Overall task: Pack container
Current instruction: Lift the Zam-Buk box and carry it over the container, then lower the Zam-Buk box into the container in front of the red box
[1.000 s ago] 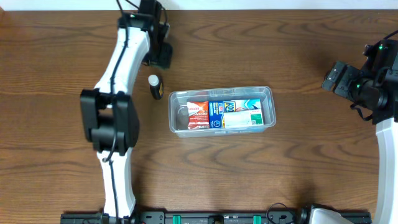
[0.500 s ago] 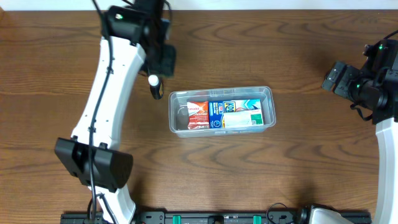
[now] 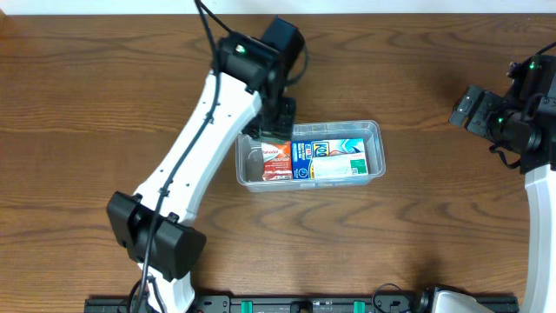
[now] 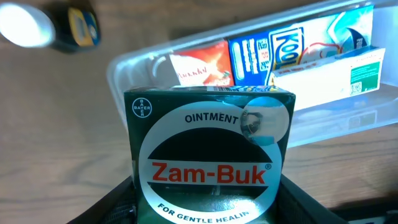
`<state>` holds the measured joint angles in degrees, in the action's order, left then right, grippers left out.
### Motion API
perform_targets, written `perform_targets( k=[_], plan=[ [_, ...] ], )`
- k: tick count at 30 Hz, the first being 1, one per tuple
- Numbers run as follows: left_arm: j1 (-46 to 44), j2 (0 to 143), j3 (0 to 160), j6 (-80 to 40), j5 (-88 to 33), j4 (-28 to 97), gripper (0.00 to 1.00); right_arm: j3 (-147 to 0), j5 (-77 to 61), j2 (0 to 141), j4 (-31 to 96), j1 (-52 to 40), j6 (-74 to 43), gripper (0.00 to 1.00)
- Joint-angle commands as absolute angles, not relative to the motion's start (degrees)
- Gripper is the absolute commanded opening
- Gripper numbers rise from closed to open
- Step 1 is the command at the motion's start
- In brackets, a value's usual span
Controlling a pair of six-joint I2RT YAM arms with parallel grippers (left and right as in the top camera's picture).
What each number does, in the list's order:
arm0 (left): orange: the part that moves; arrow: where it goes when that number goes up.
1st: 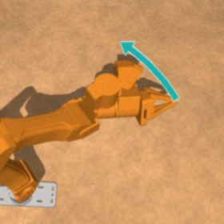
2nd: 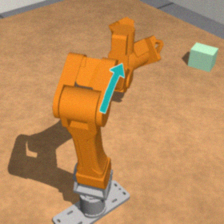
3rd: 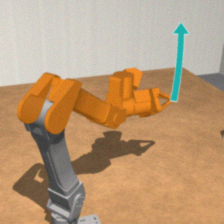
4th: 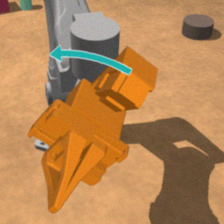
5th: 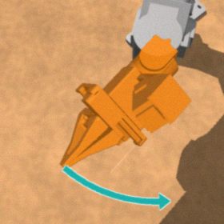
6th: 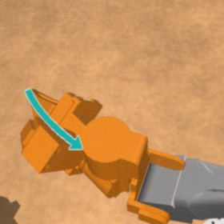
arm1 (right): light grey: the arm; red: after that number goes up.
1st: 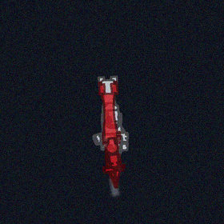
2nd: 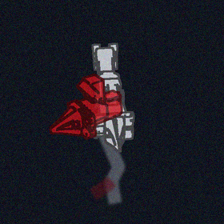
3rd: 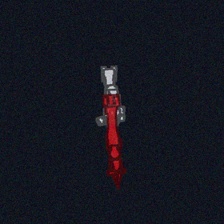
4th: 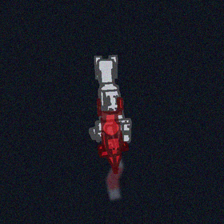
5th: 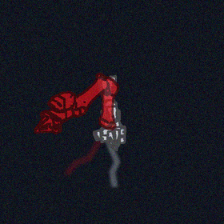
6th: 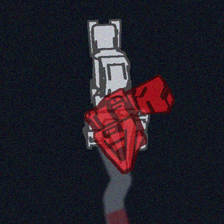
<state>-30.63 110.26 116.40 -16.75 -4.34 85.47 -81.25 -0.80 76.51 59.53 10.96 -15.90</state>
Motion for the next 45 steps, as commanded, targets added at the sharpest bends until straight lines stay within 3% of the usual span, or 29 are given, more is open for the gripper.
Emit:
perform_targets(
  k=[1,15,24,45],
  plan=[
    [-32.56,110.72,113.62,-22.24,-4.49,85.36,0.58,-81.71,-0.43,76.77,59.61,11.4,-16.01,0.99],
    [-36.34,110.72,96.4,-32.25,-4.47,70.28,0.58,-81.71,-0.43,76.77,59.61,11.4,-16.01,0.99],
    [-35.9,110.74,86.61,-33.15,-3.55,60.4,0.58,-81.71,-0.43,76.77,59.61,11.4,-16.01,0.99],
    [-33.76,111.24,80.66,-30.48,-0.73,51.07,0.59,-81.71,-0.43,76.77,59.61,11.4,-16.01,0.99]
  ],
)
